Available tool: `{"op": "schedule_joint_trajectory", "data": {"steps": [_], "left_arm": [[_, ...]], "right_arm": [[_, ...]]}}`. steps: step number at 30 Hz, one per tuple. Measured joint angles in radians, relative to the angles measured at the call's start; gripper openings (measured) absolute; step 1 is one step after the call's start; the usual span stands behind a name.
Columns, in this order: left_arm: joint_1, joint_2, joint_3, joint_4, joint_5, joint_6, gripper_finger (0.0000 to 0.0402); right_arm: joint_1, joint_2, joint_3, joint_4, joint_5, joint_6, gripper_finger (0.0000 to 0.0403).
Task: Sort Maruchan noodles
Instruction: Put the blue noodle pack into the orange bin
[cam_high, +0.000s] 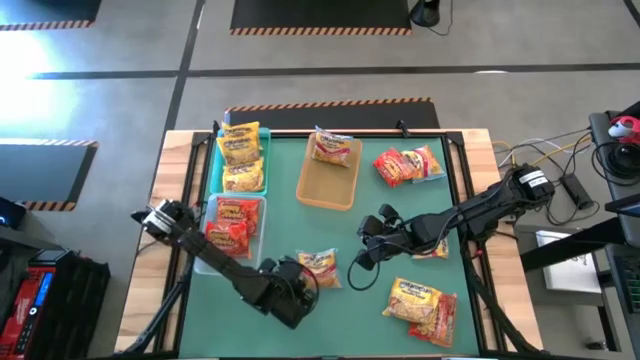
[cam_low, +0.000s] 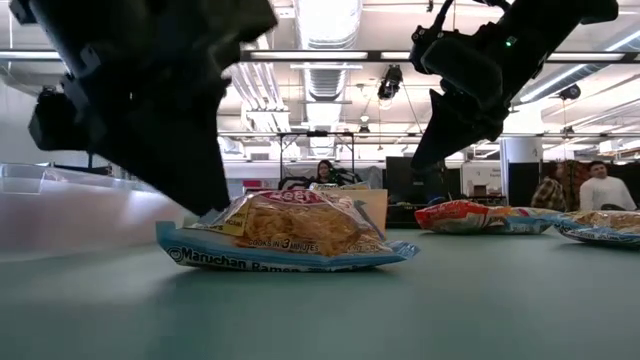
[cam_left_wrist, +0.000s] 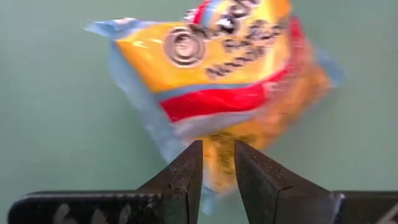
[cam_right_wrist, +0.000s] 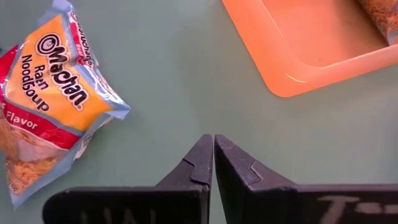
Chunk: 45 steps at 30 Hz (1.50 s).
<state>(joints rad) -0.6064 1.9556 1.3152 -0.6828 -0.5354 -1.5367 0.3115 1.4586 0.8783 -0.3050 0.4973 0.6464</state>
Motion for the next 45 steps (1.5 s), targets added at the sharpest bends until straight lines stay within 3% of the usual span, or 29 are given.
{"op": "schedule_joint_trajectory", "data": {"steps": [8,14,22,35,45], "left_arm": [[-0.025,0.013,0.116,0.019,0.020,-0.271,0.0075],[-0.044,0.038,0.142,0.052,0.020,-0.363,0.0075],[-0.061,0.040,0.071,0.173,0.002,-0.470,0.0075],[-0.048,0.031,-0.139,0.249,0.024,-0.631,0.0074],[0.027,0.036,-0.166,0.264,-0.082,-0.535,0.0074]], "right_arm": [[0.000,0.000,0.000,0.011,0.000,0.000,0.0009],[0.000,0.000,0.000,0.068,0.000,0.000,0.0009],[-0.005,0.000,0.000,0.188,0.001,-0.028,0.0009],[-0.049,0.000,0.000,0.199,0.000,-0.024,0.0009],[-0.075,0.000,0.000,0.207,0.000,-0.018,0.0009]]}}
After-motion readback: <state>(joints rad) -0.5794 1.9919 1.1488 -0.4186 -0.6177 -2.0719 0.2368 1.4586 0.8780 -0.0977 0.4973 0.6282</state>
